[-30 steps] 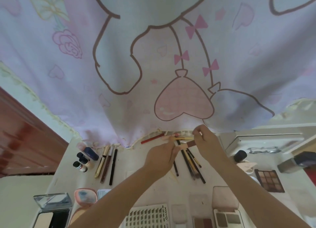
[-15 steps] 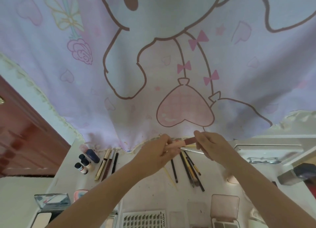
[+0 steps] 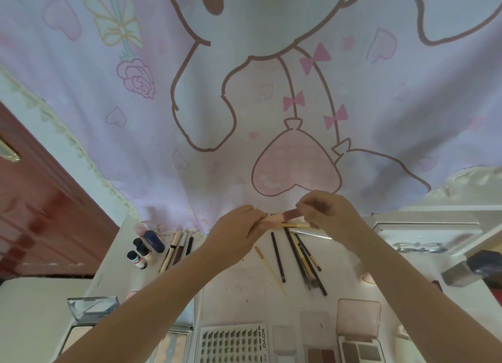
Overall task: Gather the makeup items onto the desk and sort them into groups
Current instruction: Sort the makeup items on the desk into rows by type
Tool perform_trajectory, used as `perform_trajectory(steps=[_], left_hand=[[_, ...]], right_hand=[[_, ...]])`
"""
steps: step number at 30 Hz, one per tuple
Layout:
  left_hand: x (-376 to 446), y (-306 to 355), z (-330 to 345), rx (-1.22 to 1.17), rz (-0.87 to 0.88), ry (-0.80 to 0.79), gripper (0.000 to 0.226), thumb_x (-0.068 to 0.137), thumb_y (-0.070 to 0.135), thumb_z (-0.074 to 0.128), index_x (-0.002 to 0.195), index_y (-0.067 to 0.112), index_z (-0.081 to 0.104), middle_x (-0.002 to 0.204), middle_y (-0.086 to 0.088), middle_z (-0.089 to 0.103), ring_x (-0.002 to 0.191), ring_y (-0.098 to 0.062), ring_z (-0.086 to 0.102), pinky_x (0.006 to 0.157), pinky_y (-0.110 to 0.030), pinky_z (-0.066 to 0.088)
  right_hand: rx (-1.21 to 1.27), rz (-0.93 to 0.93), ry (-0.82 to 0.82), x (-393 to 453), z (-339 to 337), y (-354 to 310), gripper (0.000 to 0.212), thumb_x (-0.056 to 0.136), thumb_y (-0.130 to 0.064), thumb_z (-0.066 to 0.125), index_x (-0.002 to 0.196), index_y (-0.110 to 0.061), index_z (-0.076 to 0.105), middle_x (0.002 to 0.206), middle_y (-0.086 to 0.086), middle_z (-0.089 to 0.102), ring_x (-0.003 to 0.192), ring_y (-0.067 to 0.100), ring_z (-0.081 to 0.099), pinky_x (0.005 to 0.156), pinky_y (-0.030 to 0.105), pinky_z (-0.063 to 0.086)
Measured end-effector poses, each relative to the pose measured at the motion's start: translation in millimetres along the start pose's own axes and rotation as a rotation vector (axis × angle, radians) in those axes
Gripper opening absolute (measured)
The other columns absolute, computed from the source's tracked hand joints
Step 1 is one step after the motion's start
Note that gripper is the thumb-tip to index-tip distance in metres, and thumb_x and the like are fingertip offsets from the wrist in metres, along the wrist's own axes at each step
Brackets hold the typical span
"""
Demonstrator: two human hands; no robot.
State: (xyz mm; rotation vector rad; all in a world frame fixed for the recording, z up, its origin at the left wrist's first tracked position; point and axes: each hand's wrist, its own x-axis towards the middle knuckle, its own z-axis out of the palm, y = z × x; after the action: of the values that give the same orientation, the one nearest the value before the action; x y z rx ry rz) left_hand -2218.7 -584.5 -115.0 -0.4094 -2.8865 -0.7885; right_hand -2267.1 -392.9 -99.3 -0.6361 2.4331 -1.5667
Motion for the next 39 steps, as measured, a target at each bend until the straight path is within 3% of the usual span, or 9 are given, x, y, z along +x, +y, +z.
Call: perform_trajectory(steps=[2,4,7,9,14,21,27,36,39], left_hand=[[0.4,-0.4,-2.4,-0.009,-0.013,0.019,0.032,0.096,0.033,0.036,0.098,0.011,0.06,0.067,0.017,0.035,0.063,0.003,0.036,0.067,-0.004,0.034],[0.1,-1.4,-3.1,0.012,-0.013,0.028,0.033,0.096,0.034,0.035,0.097,0.011,0.059,0.067,0.017,0.034,0.062,0.005,0.035,0.067,-0.004,0.034],[-1.9,-1.4,-0.2,0.032,0.008,0.02,0.035,0.096,0.037,0.033,0.098,0.012,0.058,0.072,0.013,0.038,0.066,-0.001,0.037,0.063,-0.008,0.034],[-1.9,-2.2,1.9,0.041,0.005,0.015,0.036,0.096,0.037,0.032,0.098,0.011,0.058,0.076,0.01,0.04,0.07,-0.006,0.039,0.062,-0.01,0.032],[-6.9,-7.1,4.5,0.0,-0.037,0.015,0.033,0.096,0.035,0.034,0.097,0.012,0.058,0.067,0.017,0.033,0.065,0.0,0.036,0.064,-0.004,0.034],[-29.9,-24.5,13.2,-0.024,-0.113,-0.002,0.035,0.096,0.034,0.035,0.09,0.009,0.058,0.065,0.016,0.034,0.059,0.005,0.035,0.059,-0.004,0.032],[-64.0,-53.0,20.1,-0.017,-0.25,-0.095,0.035,0.096,0.034,0.036,0.091,0.007,0.058,0.063,0.012,0.033,0.064,-0.012,0.036,0.055,-0.023,0.022],[-119.4,-107.1,5.4,-0.329,-0.615,-0.011,0.018,0.086,0.011,0.057,0.103,0.007,0.062,0.098,-0.009,0.065,0.082,-0.013,0.053,0.074,-0.017,0.04],[-131.1,-126.7,-4.6,-0.39,-0.701,0.014,0.02,0.085,0.01,0.059,0.104,0.008,0.062,0.099,-0.006,0.065,0.082,-0.01,0.054,0.067,-0.006,0.04]], right_hand=[[0.214,-0.045,0.047,-1.8,-2.0,4.4,0.03,0.081,0.007,0.056,0.085,-0.022,0.06,0.071,-0.007,0.061,0.058,-0.006,0.059,0.058,0.007,0.047],[0.366,0.051,-0.016,-1.6,-3.1,4.2,0.025,0.083,-0.001,0.056,0.1,-0.02,0.056,0.081,-0.001,0.063,0.062,0.0,0.062,0.057,0.013,0.051],[0.232,0.194,-0.127,0.3,-0.4,4.4,0.02,0.091,-0.022,0.046,0.086,-0.009,0.059,0.053,-0.005,0.061,0.039,0.004,0.049,0.044,0.016,0.042],[0.133,0.147,-0.122,0.4,0.2,5.4,0.022,0.092,-0.017,0.046,0.075,-0.009,0.057,0.041,-0.008,0.052,0.034,0.002,0.041,0.044,0.015,0.037],[0.271,0.093,-0.184,0.9,1.1,7.0,0.03,0.086,0.003,0.052,0.097,-0.024,0.056,0.084,0.006,0.067,0.064,0.004,0.063,0.06,0.017,0.053],[0.112,0.181,-0.259,7.2,29.3,20.3,0.015,0.093,-0.013,0.046,0.084,-0.012,0.059,0.042,-0.009,0.054,0.036,0.002,0.043,0.041,0.015,0.036],[0.223,0.231,-0.362,16.3,71.5,30.6,0.015,0.09,0.002,0.047,0.085,-0.007,0.058,0.043,-0.007,0.055,0.039,0.004,0.047,0.043,0.014,0.039],[0.537,0.421,-0.366,42.2,152.2,28.2,0.022,0.089,0.007,0.045,0.077,-0.006,0.059,0.048,0.0,0.057,0.04,0.012,0.049,0.041,0.019,0.041],[0.594,0.468,-0.351,51.4,180.6,23.8,0.022,0.09,0.004,0.044,0.075,-0.005,0.058,0.047,0.0,0.057,0.038,0.011,0.047,0.04,0.019,0.039]])
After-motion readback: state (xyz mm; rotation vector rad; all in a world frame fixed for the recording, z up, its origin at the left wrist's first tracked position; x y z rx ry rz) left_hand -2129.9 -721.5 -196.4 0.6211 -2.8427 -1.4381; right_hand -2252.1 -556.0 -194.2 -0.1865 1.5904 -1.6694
